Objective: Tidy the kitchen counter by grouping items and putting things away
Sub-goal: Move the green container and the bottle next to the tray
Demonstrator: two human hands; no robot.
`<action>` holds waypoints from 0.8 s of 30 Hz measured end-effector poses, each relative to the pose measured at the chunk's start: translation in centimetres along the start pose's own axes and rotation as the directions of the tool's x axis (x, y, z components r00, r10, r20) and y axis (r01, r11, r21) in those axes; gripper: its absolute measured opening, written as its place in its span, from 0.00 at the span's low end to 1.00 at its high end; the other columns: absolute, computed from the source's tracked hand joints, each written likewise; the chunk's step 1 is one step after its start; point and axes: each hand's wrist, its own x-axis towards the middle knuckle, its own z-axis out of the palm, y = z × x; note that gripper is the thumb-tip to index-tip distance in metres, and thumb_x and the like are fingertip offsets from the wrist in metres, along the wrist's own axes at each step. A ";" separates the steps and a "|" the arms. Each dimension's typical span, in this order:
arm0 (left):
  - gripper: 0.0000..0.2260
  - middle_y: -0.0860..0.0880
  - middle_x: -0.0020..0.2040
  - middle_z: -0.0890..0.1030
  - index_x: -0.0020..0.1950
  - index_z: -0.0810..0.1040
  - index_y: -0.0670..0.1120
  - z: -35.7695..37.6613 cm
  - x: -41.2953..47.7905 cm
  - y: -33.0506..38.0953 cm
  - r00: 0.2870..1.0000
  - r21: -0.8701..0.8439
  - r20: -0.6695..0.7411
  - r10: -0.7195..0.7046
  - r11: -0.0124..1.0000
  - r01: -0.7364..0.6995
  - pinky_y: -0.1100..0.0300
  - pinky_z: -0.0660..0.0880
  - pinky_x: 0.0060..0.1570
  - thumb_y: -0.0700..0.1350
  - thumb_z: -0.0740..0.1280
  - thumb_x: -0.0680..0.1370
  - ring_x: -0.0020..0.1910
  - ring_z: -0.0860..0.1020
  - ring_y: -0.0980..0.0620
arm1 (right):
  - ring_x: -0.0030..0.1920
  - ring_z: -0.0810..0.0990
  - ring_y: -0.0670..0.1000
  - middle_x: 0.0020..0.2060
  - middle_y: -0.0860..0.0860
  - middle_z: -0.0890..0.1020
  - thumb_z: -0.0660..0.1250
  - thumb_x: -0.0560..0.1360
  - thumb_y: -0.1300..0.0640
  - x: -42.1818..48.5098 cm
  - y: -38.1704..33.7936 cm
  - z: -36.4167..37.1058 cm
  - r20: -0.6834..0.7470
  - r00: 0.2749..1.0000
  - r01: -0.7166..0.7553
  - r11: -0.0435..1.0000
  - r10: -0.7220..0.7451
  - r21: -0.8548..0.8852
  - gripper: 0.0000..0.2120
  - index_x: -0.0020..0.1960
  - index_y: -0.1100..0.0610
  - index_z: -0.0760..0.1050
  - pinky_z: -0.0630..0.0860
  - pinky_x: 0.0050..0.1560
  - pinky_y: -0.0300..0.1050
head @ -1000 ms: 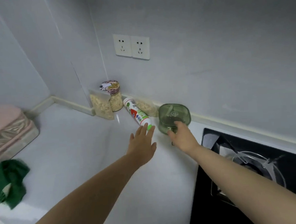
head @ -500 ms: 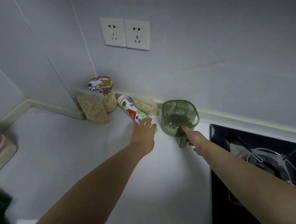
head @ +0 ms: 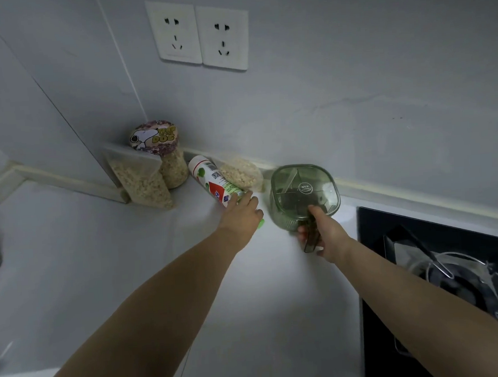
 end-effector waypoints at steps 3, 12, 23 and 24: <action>0.17 0.42 0.67 0.66 0.66 0.70 0.43 0.2 0.4 -0.2 0.999 0.012 -0.003 0.051 0.999 -0.051 0.44 0.55 0.71 0.37 0.61 0.77 0.72 0.59 0.41 | 0.31 0.76 0.50 0.32 0.50 0.79 0.62 0.76 0.42 0.2 0.0 0.0 -0.011 1.000 -0.005 1.000 0.005 -0.005 0.15 0.42 0.54 0.74 0.70 0.39 0.41; 0.16 0.44 0.63 0.71 0.64 0.73 0.43 0.6 -0.8 -1.0 0.988 0.083 0.010 0.157 0.984 -0.157 0.46 0.60 0.67 0.37 0.62 0.76 0.67 0.65 0.42 | 0.30 0.74 0.50 0.32 0.51 0.77 0.63 0.76 0.45 0.1 0.8 -0.1 -0.043 0.997 0.062 0.997 -0.060 0.035 0.14 0.42 0.55 0.74 0.68 0.37 0.42; 0.16 0.47 0.65 0.69 0.66 0.68 0.46 -1.8 -3.9 0.0 0.982 -0.065 -0.153 0.107 0.991 -0.118 0.51 0.61 0.64 0.39 0.60 0.78 0.66 0.65 0.46 | 0.28 0.71 0.50 0.28 0.51 0.76 0.64 0.76 0.46 -1.3 1.7 -1.4 0.000 0.998 0.058 0.996 -0.058 0.067 0.12 0.45 0.55 0.75 0.64 0.33 0.43; 0.16 0.48 0.66 0.69 0.67 0.68 0.46 -2.0 -4.2 0.1 0.981 -0.086 -0.165 0.098 0.990 -0.114 0.52 0.61 0.64 0.41 0.60 0.79 0.66 0.65 0.46 | 0.27 0.71 0.50 0.27 0.51 0.75 0.63 0.76 0.46 -1.5 1.9 -1.6 0.010 0.998 0.056 0.996 -0.057 0.072 0.12 0.46 0.55 0.75 0.63 0.32 0.42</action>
